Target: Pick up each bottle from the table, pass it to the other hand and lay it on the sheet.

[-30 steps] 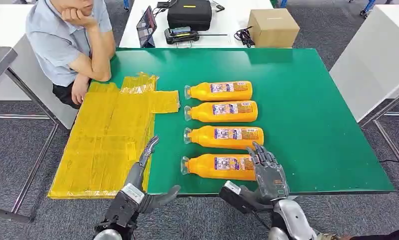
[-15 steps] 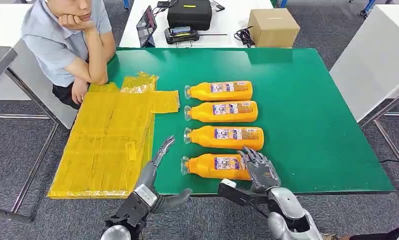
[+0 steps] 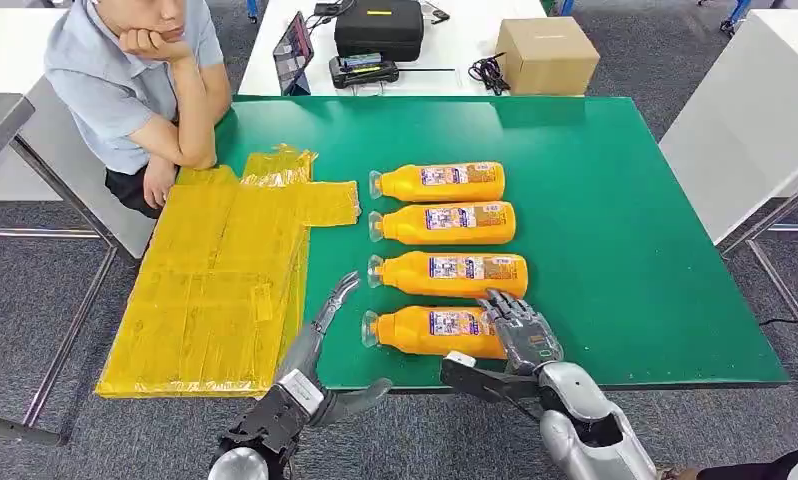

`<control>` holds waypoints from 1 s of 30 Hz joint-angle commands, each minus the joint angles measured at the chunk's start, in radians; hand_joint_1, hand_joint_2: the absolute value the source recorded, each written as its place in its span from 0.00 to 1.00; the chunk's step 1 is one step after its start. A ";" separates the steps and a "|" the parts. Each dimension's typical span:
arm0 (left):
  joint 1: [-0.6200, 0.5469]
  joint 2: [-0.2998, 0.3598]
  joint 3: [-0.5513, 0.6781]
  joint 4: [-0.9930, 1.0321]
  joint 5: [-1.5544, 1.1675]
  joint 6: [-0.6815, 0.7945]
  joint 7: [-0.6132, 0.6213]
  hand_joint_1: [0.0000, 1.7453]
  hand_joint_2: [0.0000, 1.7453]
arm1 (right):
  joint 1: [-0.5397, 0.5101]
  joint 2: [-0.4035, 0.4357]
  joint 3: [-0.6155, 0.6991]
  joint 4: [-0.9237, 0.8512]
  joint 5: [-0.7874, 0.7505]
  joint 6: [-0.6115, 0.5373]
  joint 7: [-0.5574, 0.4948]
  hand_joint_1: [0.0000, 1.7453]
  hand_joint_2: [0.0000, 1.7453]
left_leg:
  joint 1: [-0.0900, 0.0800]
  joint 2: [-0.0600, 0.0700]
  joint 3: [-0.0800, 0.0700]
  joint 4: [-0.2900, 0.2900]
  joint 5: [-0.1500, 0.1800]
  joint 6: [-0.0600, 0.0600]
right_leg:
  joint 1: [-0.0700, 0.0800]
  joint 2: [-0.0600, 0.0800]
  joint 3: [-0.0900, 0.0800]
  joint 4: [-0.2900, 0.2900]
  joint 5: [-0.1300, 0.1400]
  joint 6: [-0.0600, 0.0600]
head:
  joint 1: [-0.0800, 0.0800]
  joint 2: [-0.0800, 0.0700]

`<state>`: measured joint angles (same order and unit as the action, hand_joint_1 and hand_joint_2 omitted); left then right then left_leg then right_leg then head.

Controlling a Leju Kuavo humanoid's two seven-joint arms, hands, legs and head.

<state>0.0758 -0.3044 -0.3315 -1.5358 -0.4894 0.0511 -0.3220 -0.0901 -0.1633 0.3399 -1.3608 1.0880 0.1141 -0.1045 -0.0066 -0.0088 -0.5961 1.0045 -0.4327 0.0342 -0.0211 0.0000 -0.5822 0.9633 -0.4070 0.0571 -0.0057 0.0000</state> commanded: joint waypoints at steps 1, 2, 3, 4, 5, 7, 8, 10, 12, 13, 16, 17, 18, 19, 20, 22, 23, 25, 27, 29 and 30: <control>-0.051 -0.023 -0.017 0.050 0.002 -0.025 0.022 0.00 1.00 | -0.084 -0.026 0.071 0.114 -0.011 0.013 -0.002 0.00 1.00 | 0.001 0.001 0.002 0.000 -0.001 -0.002 | 0.001 0.000 0.003 -0.001 -0.001 -0.002 | 0.000 0.000; -0.050 -0.023 -0.019 0.051 0.001 -0.027 0.021 0.00 1.00 | -0.089 -0.028 0.077 0.123 -0.017 0.016 -0.004 0.00 1.00 | 0.001 0.001 0.004 0.000 -0.002 -0.002 | 0.002 0.001 0.004 -0.001 -0.001 -0.003 | 0.000 0.000; -0.049 -0.024 -0.020 0.053 0.000 -0.028 0.020 0.00 1.00 | -0.091 -0.029 0.080 0.128 -0.018 0.016 -0.004 0.00 1.00 | 0.002 0.001 0.005 0.000 -0.002 -0.002 | 0.002 0.001 0.005 -0.001 -0.002 -0.003 | 0.000 0.000; -0.049 -0.024 -0.020 0.053 0.000 -0.028 0.020 0.00 1.00 | -0.091 -0.029 0.080 0.128 -0.018 0.016 -0.004 0.00 1.00 | 0.001 0.001 0.003 0.000 -0.001 -0.001 | 0.001 0.001 0.003 -0.001 -0.001 -0.002 | 0.000 0.000; -0.049 -0.024 -0.020 0.054 0.000 -0.029 0.019 0.00 1.00 | -0.094 -0.033 0.086 0.136 -0.027 0.018 -0.007 0.00 1.00 | 0.002 0.001 0.004 0.000 -0.002 -0.002 | 0.002 0.000 0.005 -0.001 -0.001 -0.003 | 0.000 0.000; -0.031 -0.015 -0.034 0.063 0.002 -0.020 0.006 0.00 1.00 | -0.077 -0.054 0.090 0.131 -0.050 0.025 -0.012 0.00 1.00 | 0.001 0.000 0.002 0.000 -0.001 -0.001 | 0.001 0.000 0.003 -0.001 0.000 -0.002 | 0.000 0.000; -0.027 -0.013 -0.038 0.068 0.004 -0.013 -0.001 0.00 1.00 | -0.071 -0.063 0.092 0.126 -0.055 0.025 -0.014 0.00 1.00 | 0.002 0.001 0.004 0.000 -0.002 -0.002 | 0.002 0.000 0.005 -0.001 -0.001 -0.003 | 0.000 0.000; -0.028 -0.006 -0.046 0.075 0.008 -0.004 -0.007 0.00 1.00 | -0.061 -0.085 0.100 0.122 -0.084 0.035 -0.017 0.00 1.00 | 0.000 -0.001 0.003 -0.001 0.000 -0.001 | 0.001 -0.001 0.003 -0.001 0.000 -0.001 | 0.000 0.000; -0.031 -0.004 -0.048 0.079 0.011 -0.002 -0.008 0.00 1.00 | -0.051 -0.101 0.104 0.119 -0.096 0.035 -0.019 0.00 1.00 | 0.001 -0.001 0.003 -0.001 0.000 -0.001 | 0.001 -0.001 0.004 -0.001 -0.001 -0.001 | 0.000 0.000; -0.032 -0.004 -0.048 0.079 0.012 -0.001 -0.008 0.00 1.00 | -0.046 -0.102 0.104 0.117 -0.098 0.033 -0.019 0.01 1.00 | 0.002 -0.002 0.005 0.000 -0.001 -0.002 | 0.002 -0.002 0.006 -0.002 -0.002 -0.002 | 0.000 0.000; -0.035 -0.003 -0.050 0.084 0.015 0.002 -0.007 0.00 1.00 | -0.030 -0.129 0.114 0.112 -0.127 0.048 -0.022 0.85 1.00 | 0.001 -0.001 0.005 -0.001 -0.001 -0.002 | 0.002 -0.002 0.007 -0.002 -0.001 -0.002 | 0.000 0.000; -0.036 -0.002 -0.051 0.086 0.018 0.002 -0.007 0.00 1.00 | -0.023 -0.147 0.120 0.108 -0.144 0.056 -0.021 0.97 1.00 | 0.001 -0.002 0.005 -0.001 -0.001 -0.001 | 0.001 -0.002 0.006 -0.002 -0.001 -0.002 | 0.000 0.000; -0.036 -0.002 -0.052 0.086 0.018 0.002 -0.007 0.00 1.00 | -0.021 -0.150 0.119 0.109 -0.145 0.056 -0.021 1.00 1.00 | 0.000 -0.002 0.004 -0.001 0.000 -0.001 | 0.001 -0.002 0.005 -0.001 -0.001 -0.001 | 0.000 0.000; -0.037 -0.002 -0.053 0.088 0.019 0.002 -0.007 0.00 1.00 | -0.015 -0.158 0.119 0.104 -0.152 0.056 -0.024 1.00 1.00 | 0.001 -0.003 0.006 -0.001 -0.001 -0.002 | 0.002 -0.003 0.007 -0.002 -0.002 -0.002 | 0.000 0.000; -0.036 -0.001 -0.053 0.087 0.020 0.003 -0.007 0.00 1.00 | -0.013 -0.160 0.119 0.102 -0.157 0.057 -0.025 1.00 1.00 | 0.000 -0.002 0.005 -0.001 0.000 -0.001 | 0.001 -0.002 0.005 -0.001 -0.001 -0.001 | 0.000 0.000; -0.036 0.000 -0.054 0.087 0.021 0.003 -0.008 0.00 1.00 | -0.010 -0.171 0.127 0.095 -0.169 0.063 -0.024 1.00 1.00 | 0.001 -0.003 0.007 -0.001 -0.001 -0.002 | 0.002 -0.004 0.009 -0.002 -0.002 -0.003 | 0.000 0.000; -0.036 0.000 -0.054 0.087 0.022 0.004 -0.008 0.00 1.00 | -0.010 -0.173 0.128 0.095 -0.171 0.064 -0.024 1.00 1.00 | 0.001 -0.003 0.007 -0.001 -0.001 -0.001 | 0.001 -0.003 0.008 -0.002 -0.001 -0.002 | 0.000 0.000; -0.037 0.000 -0.056 0.088 0.023 0.004 -0.008 0.00 1.00 | -0.008 -0.175 0.127 0.094 -0.183 0.067 -0.026 1.00 1.00 | 0.001 -0.003 0.008 0.000 -0.001 -0.002 | 0.002 -0.004 0.009 -0.002 -0.002 -0.003 | 0.000 0.000; -0.038 -0.001 -0.057 0.089 0.025 0.004 -0.008 0.00 1.00 | -0.009 -0.174 0.127 0.097 -0.192 0.070 -0.027 1.00 1.00 | 0.001 -0.002 0.007 -0.001 0.000 -0.001 | 0.001 -0.002 0.008 -0.002 -0.001 -0.001 | 0.000 0.000; -0.042 -0.001 -0.057 0.093 0.028 0.004 -0.009 0.00 1.00 | -0.017 -0.173 0.128 0.110 -0.209 0.071 -0.028 1.00 1.00 | 0.001 -0.002 0.009 -0.001 -0.001 -0.001 | 0.001 -0.003 0.010 -0.002 -0.001 -0.002 | 0.000 0.000; -0.042 -0.001 -0.057 0.093 0.028 0.004 -0.009 0.00 1.00 | -0.017 -0.173 0.128 0.110 -0.209 0.071 -0.028 1.00 1.00 | 0.001 -0.002 0.009 -0.001 0.000 -0.001 | 0.001 -0.002 0.009 -0.002 -0.001 -0.002 | 0.000 0.000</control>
<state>0.0487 -0.3040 -0.3513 -1.5087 -0.4692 0.0534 -0.3304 -0.1276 -0.3074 0.4242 -1.3100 0.8999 0.1640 -0.1320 -0.0071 -0.0090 -0.5895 1.0046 -0.4327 0.0346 -0.0214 -0.0001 -0.5760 0.9628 -0.4070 0.0571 -0.0057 0.0000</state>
